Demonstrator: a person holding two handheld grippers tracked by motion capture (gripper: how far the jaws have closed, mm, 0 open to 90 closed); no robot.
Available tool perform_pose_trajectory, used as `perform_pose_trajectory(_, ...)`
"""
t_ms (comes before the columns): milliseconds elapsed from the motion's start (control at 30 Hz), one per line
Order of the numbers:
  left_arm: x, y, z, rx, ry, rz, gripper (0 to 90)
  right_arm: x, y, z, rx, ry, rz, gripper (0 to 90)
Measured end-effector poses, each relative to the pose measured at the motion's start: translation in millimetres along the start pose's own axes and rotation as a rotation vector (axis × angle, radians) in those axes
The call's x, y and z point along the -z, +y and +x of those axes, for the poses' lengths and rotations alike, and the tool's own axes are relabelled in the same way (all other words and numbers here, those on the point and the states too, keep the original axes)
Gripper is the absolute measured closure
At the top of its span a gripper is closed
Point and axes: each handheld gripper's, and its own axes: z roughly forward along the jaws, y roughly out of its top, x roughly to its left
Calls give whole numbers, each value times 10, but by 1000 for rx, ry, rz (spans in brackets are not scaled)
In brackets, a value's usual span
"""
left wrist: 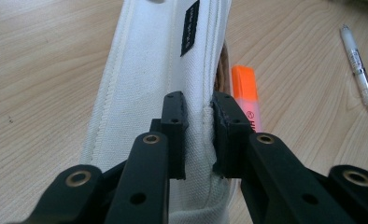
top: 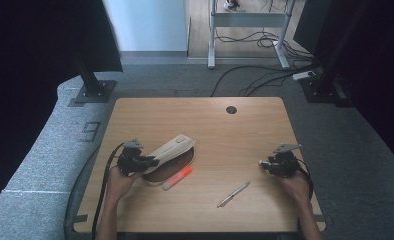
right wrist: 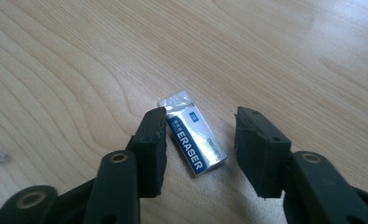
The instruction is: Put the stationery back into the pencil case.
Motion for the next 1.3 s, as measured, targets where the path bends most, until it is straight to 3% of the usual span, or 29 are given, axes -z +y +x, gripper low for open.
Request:
perform_pose_trajectory(233,2,-2,1,0,0,-2,764,-5,-18,23,-17,16,-24,709)
perform_pose_trajectory(533,12,-6,20,8,-10,-9,764,34,-7,43,-33,-19,-12,717)
perform_pose_trajectory(733,21,-8,23,12,-11,-15,764,149,67,61,-58,7,-56,717)
perform_pose_trajectory(1300,34,-10,42,25,-20,-24,764,209,374,279,-31,85,-109,718)
